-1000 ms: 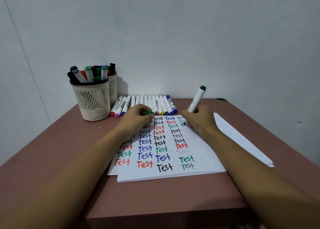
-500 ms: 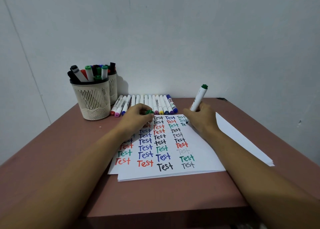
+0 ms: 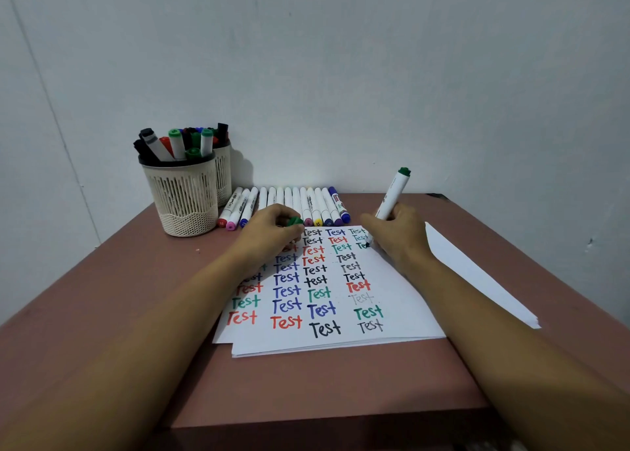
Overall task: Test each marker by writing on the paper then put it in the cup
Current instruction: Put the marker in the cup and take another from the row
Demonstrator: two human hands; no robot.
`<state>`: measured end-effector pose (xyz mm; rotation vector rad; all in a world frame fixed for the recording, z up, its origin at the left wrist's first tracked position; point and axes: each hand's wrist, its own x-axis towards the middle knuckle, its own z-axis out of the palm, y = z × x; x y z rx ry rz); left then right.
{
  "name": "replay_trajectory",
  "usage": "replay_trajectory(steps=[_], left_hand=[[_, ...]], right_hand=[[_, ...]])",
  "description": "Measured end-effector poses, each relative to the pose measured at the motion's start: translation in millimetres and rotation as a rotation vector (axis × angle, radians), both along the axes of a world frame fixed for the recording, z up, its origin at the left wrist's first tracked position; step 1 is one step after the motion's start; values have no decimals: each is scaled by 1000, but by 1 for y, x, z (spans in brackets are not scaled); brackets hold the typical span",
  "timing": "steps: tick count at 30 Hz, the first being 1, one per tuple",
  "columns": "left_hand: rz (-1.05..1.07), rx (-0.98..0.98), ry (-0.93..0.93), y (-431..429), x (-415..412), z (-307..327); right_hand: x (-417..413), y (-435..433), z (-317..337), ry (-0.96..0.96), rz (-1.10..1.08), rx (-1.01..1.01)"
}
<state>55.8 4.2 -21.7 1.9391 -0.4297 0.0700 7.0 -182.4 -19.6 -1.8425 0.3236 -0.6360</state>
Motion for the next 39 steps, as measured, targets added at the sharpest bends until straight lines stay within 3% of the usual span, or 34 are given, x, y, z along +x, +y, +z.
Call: replay_trajectory(steps=[28, 31, 39], left_hand=[[5, 87, -69, 0, -3, 1], [-14, 85, -131, -1, -7, 4], [-114, 101, -182, -4, -12, 3]], right_hand=[[2, -1, 0, -12, -67, -39], [2, -3, 1, -34, -24, 48], [-2, 9, 11, -121, 349, 396]])
